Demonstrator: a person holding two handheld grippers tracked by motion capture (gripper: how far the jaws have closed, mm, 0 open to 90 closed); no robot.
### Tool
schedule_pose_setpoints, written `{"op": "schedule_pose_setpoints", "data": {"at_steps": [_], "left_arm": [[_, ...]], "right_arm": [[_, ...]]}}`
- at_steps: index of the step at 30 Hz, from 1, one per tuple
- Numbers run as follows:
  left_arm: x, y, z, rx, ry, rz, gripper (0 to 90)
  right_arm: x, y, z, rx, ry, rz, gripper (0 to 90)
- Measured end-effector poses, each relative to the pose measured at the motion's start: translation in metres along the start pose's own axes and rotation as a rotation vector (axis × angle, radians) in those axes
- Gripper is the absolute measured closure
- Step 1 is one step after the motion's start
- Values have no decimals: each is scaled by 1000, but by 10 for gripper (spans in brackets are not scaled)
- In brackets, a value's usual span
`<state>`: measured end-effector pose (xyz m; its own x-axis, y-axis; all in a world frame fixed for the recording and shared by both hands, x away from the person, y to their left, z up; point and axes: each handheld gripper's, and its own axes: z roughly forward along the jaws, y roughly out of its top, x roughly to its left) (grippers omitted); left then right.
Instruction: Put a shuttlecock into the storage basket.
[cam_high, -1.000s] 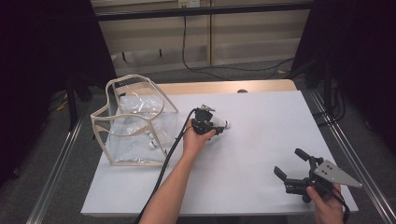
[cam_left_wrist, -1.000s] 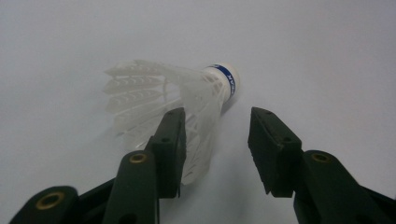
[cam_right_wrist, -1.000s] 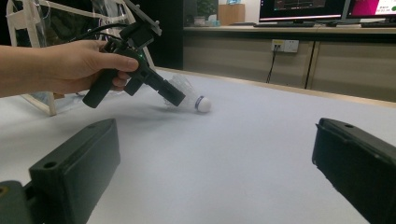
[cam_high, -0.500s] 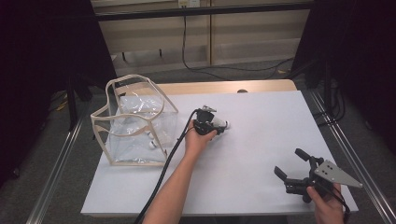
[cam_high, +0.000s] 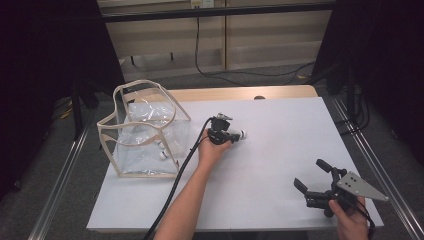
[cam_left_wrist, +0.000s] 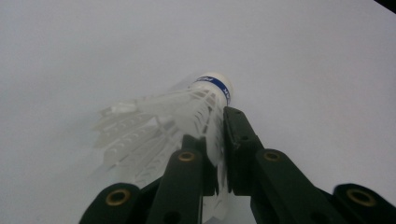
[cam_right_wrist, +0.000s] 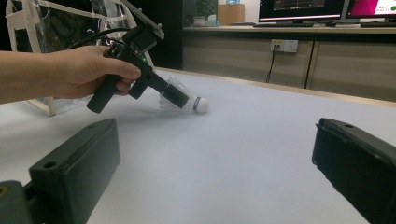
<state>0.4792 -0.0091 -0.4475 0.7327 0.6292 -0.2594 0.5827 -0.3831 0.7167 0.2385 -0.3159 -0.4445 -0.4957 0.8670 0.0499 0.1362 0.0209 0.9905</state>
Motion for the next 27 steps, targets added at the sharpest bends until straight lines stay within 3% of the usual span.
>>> {"op": "schedule_pose_setpoints", "data": {"at_steps": [27], "left_arm": [[-13, 8, -33, 56, -83, 26, 889]], "right_arm": [[0, 0, 0, 0, -3, -3, 7]]}}
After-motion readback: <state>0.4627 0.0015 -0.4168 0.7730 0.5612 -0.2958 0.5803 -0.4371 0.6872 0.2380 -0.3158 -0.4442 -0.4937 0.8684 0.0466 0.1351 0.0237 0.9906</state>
